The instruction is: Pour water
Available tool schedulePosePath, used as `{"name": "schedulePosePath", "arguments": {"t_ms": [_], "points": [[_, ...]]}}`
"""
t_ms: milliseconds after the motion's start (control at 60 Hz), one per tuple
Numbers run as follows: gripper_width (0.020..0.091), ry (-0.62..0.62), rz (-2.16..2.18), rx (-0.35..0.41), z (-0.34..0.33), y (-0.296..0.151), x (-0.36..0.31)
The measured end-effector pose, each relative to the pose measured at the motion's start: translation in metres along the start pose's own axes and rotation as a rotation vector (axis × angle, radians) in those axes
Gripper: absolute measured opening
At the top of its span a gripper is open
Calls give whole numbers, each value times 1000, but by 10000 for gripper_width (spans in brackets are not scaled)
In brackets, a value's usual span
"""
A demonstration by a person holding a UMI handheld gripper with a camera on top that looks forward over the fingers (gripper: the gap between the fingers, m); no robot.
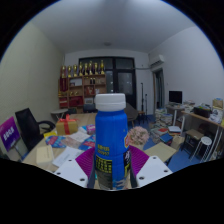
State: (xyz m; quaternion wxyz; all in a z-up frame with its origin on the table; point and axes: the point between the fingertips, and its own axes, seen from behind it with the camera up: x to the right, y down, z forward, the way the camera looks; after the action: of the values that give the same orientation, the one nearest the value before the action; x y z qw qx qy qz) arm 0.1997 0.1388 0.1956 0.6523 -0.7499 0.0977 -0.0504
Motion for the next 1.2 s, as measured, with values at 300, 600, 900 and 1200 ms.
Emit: {"name": "schedulePosePath", "arguments": {"t_ms": [300,600,900,1200], "points": [[500,-17,-68,-66,31,102,20],[513,41,-22,-53,42,119,33],[840,-9,66,-268,-8,134,25],[835,69,-42,-239,-163,54,0]]}}
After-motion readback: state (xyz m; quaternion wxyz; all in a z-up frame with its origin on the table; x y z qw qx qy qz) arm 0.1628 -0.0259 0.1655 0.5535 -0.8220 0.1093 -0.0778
